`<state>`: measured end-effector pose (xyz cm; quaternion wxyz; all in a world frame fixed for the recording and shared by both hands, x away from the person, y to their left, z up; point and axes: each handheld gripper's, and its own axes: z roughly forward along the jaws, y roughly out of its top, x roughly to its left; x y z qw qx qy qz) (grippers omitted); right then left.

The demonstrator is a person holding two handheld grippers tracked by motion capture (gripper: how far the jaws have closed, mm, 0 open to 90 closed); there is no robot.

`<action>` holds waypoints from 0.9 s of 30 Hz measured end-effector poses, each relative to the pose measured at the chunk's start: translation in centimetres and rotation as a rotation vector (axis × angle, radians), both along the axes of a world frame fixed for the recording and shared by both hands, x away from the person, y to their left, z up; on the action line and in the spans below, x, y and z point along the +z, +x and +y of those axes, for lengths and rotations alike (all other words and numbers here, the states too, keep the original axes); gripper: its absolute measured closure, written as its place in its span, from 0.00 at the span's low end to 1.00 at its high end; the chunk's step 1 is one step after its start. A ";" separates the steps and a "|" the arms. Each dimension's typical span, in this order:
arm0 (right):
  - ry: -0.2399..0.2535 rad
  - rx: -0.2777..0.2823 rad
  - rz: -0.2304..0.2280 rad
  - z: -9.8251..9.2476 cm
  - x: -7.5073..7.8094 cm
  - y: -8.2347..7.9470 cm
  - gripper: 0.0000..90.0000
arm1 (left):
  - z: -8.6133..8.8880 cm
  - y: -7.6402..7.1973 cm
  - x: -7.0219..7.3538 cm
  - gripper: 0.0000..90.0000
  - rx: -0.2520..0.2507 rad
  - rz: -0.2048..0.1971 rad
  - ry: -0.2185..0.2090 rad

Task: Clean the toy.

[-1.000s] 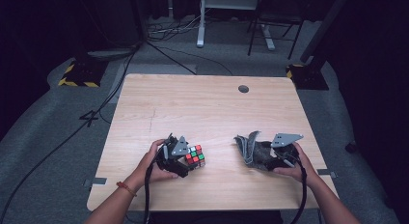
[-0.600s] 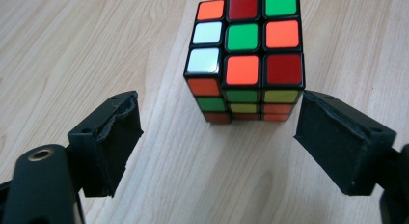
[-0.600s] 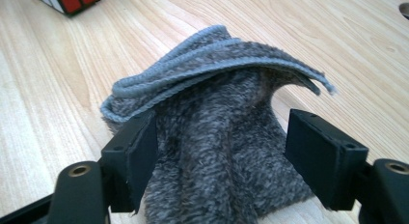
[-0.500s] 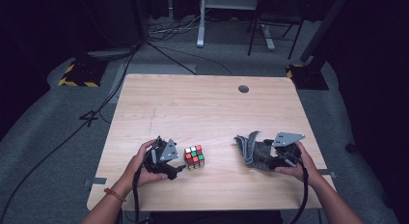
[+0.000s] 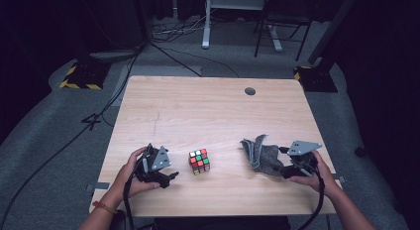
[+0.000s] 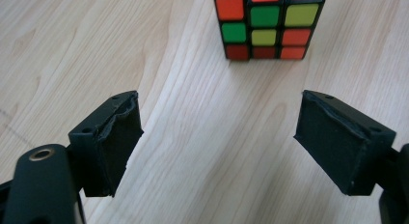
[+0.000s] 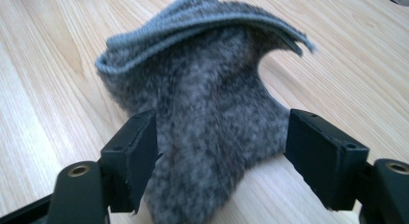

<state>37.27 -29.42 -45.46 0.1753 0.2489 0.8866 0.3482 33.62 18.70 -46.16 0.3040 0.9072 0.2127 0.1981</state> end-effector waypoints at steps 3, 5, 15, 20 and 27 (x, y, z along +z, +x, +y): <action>0.003 -0.013 -0.003 -0.8 -0.1 -0.4 0.30 | 0.7 -0.1 -0.2 0.19 0.017 0.013 -0.003; 0.006 -0.020 -0.003 -1.2 -0.2 -0.7 0.30 | 1.1 -0.2 -0.4 0.19 0.028 0.020 -0.011; -0.004 -0.077 0.005 -3.8 -1.3 -1.6 0.30 | 2.4 0.0 -1.7 0.19 0.069 0.041 -0.004; 0.015 -0.128 0.024 -5.5 -2.2 -1.9 0.29 | 3.2 0.1 -2.1 0.19 0.080 0.074 -0.043; 0.061 -0.205 0.054 -7.4 -3.5 -2.0 0.29 | 4.2 0.4 -2.9 0.18 0.105 0.136 -0.070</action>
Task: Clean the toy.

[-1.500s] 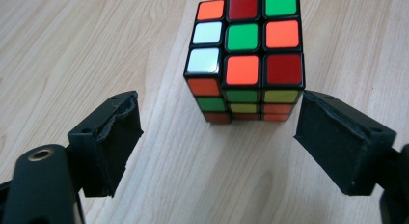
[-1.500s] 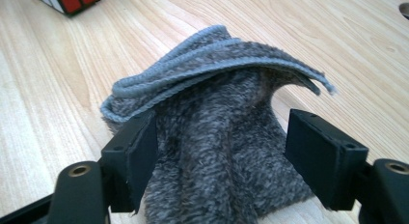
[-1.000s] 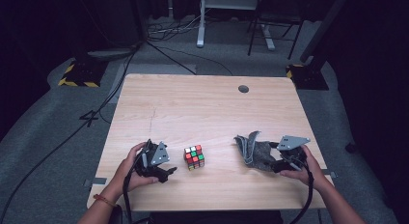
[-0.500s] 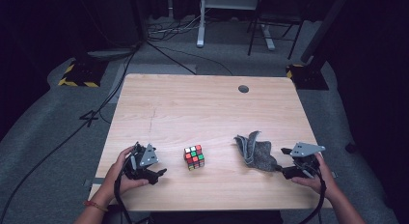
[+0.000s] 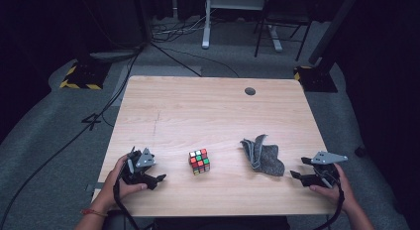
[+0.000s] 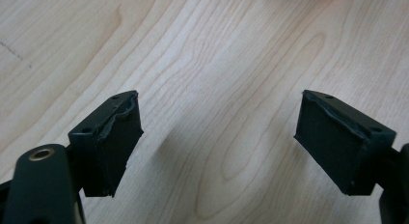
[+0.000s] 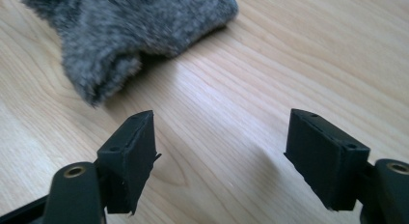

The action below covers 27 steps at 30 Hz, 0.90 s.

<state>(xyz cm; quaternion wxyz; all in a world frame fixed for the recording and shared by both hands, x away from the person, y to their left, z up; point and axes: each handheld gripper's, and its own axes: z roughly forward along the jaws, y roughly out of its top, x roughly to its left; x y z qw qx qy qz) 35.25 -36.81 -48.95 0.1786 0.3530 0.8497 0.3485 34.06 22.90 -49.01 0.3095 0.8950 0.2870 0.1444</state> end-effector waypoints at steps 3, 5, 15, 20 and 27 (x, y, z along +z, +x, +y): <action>0.036 -0.031 0.014 -0.8 -0.4 0.0 0.29 | 0.3 0.2 -0.5 0.18 0.013 0.035 -0.016; 0.047 -0.048 0.021 -1.2 -0.6 -0.1 0.29 | 0.6 0.3 -0.7 0.18 0.014 0.050 -0.040; 0.065 -0.094 0.008 -2.2 -1.3 -0.3 0.27 | 1.4 0.1 -1.4 0.16 0.037 0.037 -0.110; 0.065 -0.097 0.008 -2.1 -1.3 -0.3 0.26 | 1.3 0.0 -1.4 0.16 0.044 0.036 -0.110; 0.065 -0.098 0.008 -2.1 -1.4 -0.3 0.26 | 1.3 0.0 -1.4 0.16 0.044 0.036 -0.109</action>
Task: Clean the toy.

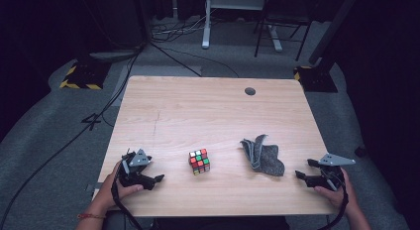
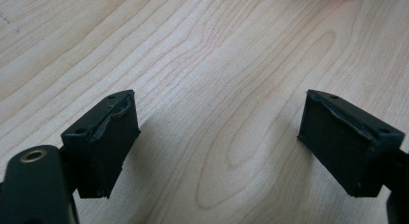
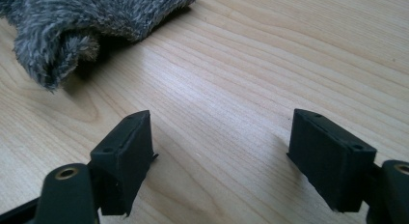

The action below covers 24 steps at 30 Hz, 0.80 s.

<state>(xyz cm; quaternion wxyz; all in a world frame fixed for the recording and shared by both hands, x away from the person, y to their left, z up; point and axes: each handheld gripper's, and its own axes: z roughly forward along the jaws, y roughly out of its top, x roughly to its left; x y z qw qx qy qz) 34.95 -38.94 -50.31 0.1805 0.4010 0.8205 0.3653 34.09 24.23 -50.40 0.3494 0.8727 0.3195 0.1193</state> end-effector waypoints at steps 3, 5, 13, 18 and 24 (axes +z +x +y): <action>0.000 -0.002 0.000 0.0 0.0 0.0 0.26 | 0.0 0.0 0.0 0.16 0.000 0.000 0.000; 0.000 -0.002 0.000 0.0 0.0 0.0 0.26 | 0.0 0.0 0.0 0.16 0.000 0.000 0.000; 0.003 -0.002 0.001 0.0 0.0 -0.1 0.27 | 0.0 0.0 0.0 0.16 0.006 -0.001 -0.001; 0.004 -0.004 0.001 0.0 0.0 -0.1 0.27 | 0.0 0.0 0.0 0.16 0.009 0.000 -0.001; 0.004 -0.005 0.001 0.0 0.0 -0.1 0.27 | 0.0 0.0 0.0 0.16 0.010 0.000 -0.001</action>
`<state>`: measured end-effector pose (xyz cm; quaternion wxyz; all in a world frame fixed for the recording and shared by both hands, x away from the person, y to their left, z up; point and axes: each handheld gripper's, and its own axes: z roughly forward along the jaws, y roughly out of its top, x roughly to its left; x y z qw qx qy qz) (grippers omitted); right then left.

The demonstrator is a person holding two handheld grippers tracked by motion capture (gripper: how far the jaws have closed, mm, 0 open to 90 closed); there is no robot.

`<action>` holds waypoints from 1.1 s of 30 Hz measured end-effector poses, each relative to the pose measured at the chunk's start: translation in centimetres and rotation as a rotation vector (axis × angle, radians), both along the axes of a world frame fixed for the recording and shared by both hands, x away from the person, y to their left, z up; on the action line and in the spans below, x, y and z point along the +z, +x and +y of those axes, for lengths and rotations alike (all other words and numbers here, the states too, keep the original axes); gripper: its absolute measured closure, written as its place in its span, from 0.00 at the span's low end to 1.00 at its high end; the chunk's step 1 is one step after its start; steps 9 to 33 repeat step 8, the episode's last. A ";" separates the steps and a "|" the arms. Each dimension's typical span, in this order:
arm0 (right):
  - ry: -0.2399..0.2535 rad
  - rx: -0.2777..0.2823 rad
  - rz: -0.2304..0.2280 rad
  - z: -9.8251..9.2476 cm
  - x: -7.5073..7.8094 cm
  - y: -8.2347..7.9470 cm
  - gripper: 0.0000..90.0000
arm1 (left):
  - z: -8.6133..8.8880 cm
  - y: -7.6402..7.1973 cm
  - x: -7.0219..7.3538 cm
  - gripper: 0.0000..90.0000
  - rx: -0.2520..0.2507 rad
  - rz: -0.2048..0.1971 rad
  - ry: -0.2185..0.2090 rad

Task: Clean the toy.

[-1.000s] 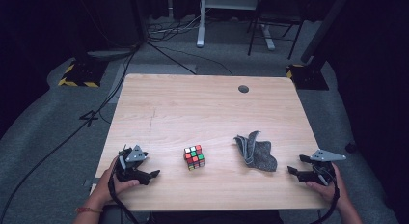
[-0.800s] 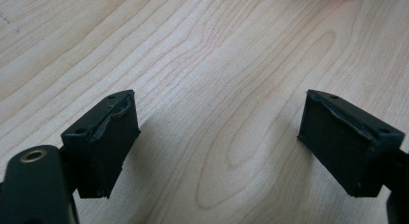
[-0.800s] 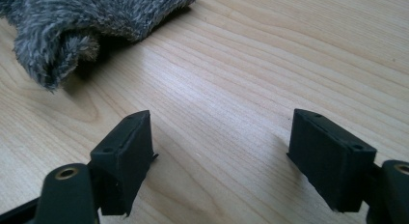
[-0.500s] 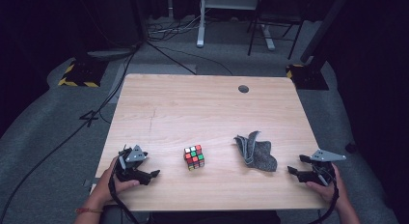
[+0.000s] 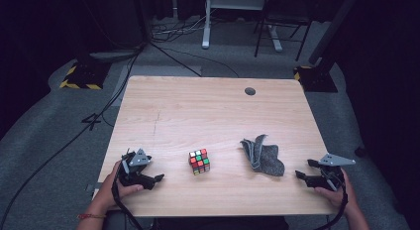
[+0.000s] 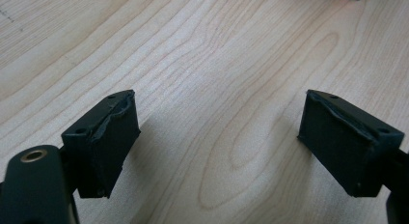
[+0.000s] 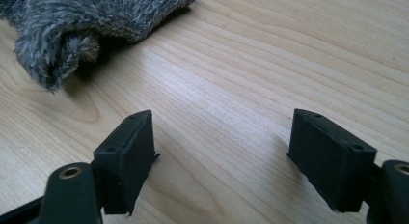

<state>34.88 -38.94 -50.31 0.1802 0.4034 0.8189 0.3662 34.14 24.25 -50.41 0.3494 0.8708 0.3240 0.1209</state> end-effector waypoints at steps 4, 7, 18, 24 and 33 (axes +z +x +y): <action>-0.001 -0.002 0.000 0.0 0.0 0.0 0.27 | 0.0 0.0 0.0 0.16 0.002 -0.001 0.000; -0.005 -0.008 -0.002 0.0 0.0 0.0 0.26 | 0.0 0.0 0.0 0.16 0.003 0.000 0.000; -0.005 -0.008 -0.002 0.0 0.0 0.0 0.26 | 0.0 0.0 0.0 0.16 0.003 0.000 0.000; -0.005 -0.008 -0.002 0.0 0.0 0.0 0.26 | 0.0 0.0 0.0 0.16 0.003 0.000 0.000; -0.005 -0.008 -0.002 0.0 0.0 0.0 0.26 | 0.0 0.0 0.0 0.16 0.003 0.000 0.000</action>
